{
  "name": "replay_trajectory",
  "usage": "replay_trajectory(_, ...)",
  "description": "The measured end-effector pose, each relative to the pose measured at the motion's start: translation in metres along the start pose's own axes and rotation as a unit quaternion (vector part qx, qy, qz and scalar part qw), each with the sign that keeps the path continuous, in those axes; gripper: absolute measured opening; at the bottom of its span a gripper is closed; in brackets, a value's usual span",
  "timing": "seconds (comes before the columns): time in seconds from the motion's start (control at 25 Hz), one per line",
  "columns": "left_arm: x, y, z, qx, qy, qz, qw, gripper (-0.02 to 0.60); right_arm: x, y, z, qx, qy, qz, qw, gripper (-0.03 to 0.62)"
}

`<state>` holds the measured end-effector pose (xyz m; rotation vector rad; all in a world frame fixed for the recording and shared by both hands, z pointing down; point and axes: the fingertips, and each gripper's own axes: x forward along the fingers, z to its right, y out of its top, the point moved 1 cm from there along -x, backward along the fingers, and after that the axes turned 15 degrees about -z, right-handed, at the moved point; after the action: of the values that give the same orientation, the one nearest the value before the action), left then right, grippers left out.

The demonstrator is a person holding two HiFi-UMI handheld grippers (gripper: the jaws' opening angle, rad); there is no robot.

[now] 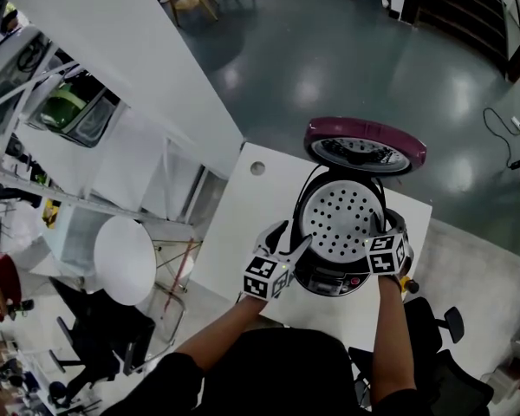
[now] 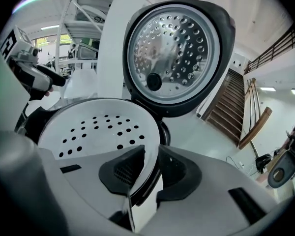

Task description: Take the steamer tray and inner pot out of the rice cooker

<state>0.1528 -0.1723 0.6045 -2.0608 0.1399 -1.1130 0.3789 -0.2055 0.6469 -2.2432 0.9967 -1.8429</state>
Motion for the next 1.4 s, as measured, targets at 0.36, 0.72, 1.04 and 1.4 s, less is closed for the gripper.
replay_trajectory(0.36, -0.016, 0.001, -0.007, -0.003, 0.004, 0.008, 1.0, 0.265, -0.029, 0.024, 0.01, 0.104, 0.026, 0.056, 0.993, 0.032)
replay_trajectory(0.72, -0.039, 0.0, -0.009, 0.005, -0.006, 0.021, 0.9997, 0.265, -0.063, 0.034, 0.015, 0.186, 0.039, 0.114, 0.975, 0.018)
replay_trajectory(1.04, -0.075, -0.002, -0.028, 0.001, -0.012, 0.039, 0.9992, 0.265, -0.108, 0.048, 0.016, 0.204, 0.01, 0.143, 0.969, 0.018)
replay_trajectory(1.4, -0.117, -0.007, -0.034, 0.012, -0.047, 0.065, 0.9967, 0.265, -0.163, 0.061, -0.006, 0.214, -0.021, 0.183, 0.959, 0.018)
